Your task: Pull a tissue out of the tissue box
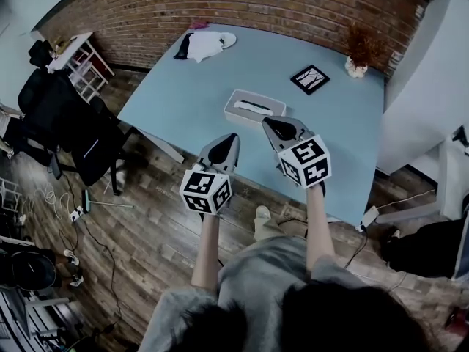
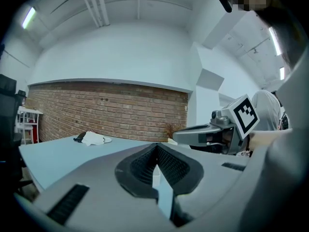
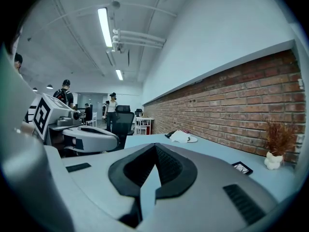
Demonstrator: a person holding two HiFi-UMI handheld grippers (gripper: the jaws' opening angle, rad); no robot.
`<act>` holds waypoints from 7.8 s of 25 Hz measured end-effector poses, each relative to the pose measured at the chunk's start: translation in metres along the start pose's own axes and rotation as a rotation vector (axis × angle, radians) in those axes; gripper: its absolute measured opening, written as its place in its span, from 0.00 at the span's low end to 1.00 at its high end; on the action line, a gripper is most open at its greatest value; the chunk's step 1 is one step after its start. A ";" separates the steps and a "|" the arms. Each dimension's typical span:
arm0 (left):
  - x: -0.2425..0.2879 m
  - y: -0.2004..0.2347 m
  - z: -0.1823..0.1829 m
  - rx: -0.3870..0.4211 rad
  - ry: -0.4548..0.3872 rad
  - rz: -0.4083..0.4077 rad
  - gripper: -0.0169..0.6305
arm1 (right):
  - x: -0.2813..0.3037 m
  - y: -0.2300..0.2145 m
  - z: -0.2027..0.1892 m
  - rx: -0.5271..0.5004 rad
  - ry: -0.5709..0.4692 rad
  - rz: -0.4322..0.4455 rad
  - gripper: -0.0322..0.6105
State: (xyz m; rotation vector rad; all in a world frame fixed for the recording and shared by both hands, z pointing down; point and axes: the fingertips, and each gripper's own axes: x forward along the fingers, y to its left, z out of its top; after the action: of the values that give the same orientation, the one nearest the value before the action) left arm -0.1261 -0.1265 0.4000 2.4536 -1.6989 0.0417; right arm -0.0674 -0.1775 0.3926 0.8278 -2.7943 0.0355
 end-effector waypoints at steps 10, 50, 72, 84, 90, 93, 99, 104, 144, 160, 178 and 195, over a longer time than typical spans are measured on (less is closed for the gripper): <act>0.050 0.052 -0.007 -0.053 0.050 -0.012 0.03 | 0.066 -0.032 -0.011 -0.021 0.106 0.018 0.05; 0.123 0.116 -0.083 -0.154 0.280 -0.152 0.03 | 0.165 -0.061 -0.113 -0.225 0.640 0.172 0.18; 0.123 0.116 -0.098 -0.165 0.317 -0.128 0.03 | 0.189 -0.072 -0.135 -0.252 0.720 0.153 0.05; 0.129 0.116 -0.092 -0.159 0.304 -0.134 0.03 | 0.186 -0.079 -0.121 -0.229 0.685 0.159 0.05; 0.130 0.114 -0.087 -0.156 0.294 -0.136 0.03 | 0.181 -0.080 -0.112 -0.214 0.658 0.154 0.05; 0.130 0.113 -0.086 -0.154 0.290 -0.140 0.03 | 0.179 -0.079 -0.109 -0.209 0.649 0.150 0.05; 0.130 0.111 -0.081 -0.149 0.278 -0.147 0.03 | 0.174 -0.080 -0.103 -0.196 0.624 0.138 0.05; 0.129 0.113 -0.075 -0.140 0.265 -0.155 0.03 | 0.174 -0.078 -0.089 -0.198 0.593 0.126 0.05; 0.123 0.080 -0.018 -0.016 0.125 -0.243 0.03 | 0.117 -0.093 -0.031 -0.121 0.369 -0.021 0.05; 0.108 0.068 0.007 0.013 0.038 -0.275 0.03 | 0.083 -0.092 0.002 -0.075 0.204 -0.088 0.05; 0.092 0.056 0.015 0.030 -0.005 -0.318 0.03 | 0.050 -0.072 0.015 -0.013 0.011 -0.135 0.05; 0.098 0.054 0.018 0.048 -0.008 -0.320 0.03 | 0.040 -0.079 0.016 0.005 -0.027 -0.156 0.05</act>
State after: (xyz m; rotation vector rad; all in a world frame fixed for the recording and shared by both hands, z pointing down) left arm -0.1431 -0.2391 0.3990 2.7314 -1.3019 0.0356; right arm -0.0606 -0.2669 0.3826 1.0522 -2.7457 0.0058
